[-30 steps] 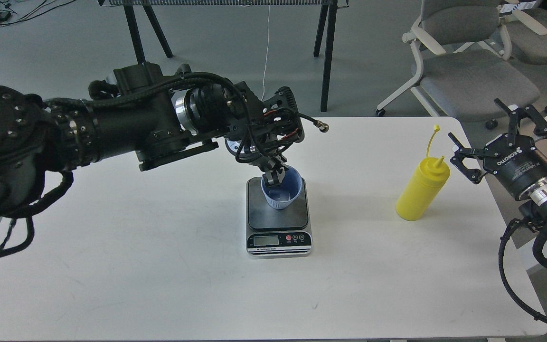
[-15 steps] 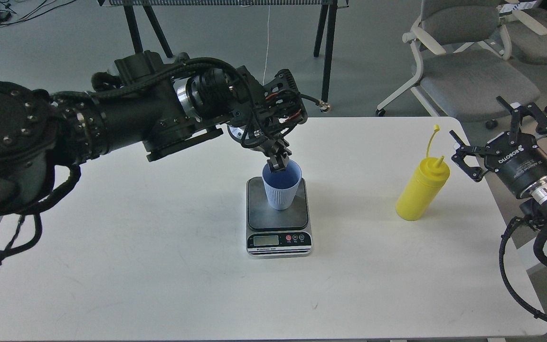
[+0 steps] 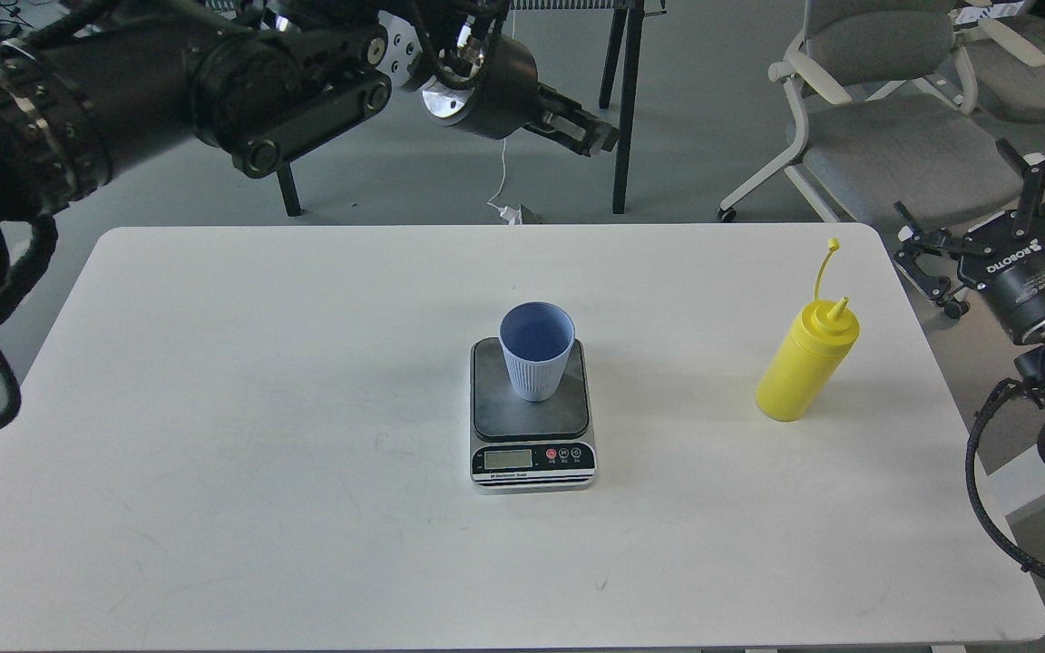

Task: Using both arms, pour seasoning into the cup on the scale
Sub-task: 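Release the cup and raise the left gripper back to rest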

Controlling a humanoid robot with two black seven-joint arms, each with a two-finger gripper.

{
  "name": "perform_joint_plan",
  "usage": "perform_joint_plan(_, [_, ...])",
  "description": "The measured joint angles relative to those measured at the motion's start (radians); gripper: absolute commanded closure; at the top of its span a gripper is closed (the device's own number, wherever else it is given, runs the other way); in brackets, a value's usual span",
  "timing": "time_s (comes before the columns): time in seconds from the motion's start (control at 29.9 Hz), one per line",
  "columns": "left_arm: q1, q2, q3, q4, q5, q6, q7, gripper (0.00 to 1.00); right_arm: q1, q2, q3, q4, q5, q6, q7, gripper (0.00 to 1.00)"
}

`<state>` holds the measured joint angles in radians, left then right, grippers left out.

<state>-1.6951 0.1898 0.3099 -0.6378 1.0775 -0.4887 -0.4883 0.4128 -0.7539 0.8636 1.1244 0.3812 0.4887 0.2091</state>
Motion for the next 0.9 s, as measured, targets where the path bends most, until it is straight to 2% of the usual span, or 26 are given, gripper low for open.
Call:
perform_joint_plan(0.17, [0.016, 0.151, -0.071, -0.001, -0.208, 0.000, 0.000, 0.52, 0.011, -0.010, 0.000, 0.005, 0.000, 0.000, -0.003, 0.01])
perform_joint_plan(0.23, [0.051, 0.210, -0.129, -0.003, -0.258, 0.000, 0.000, 0.46, 0.013, -0.014, -0.005, 0.010, 0.000, 0.000, -0.006, 0.01])
perform_joint_plan(0.5, [0.290, 0.422, -0.415, 0.001, -0.351, 0.000, 0.000, 0.33, 0.015, -0.020, -0.012, 0.024, 0.002, 0.000, -0.005, 0.01])
perform_joint_plan(0.67, [0.424, 0.466, -0.541, 0.004, -0.428, 0.000, 0.000, 0.27, 0.016, -0.024, -0.007, 0.050, 0.058, 0.000, 0.023, 0.01])
perform_joint_plan(0.9, [0.534, 0.489, -0.566, 0.004, -0.502, 0.000, 0.000, 0.25, 0.020, -0.083, 0.038, 0.122, 0.222, 0.000, 0.065, 0.01])
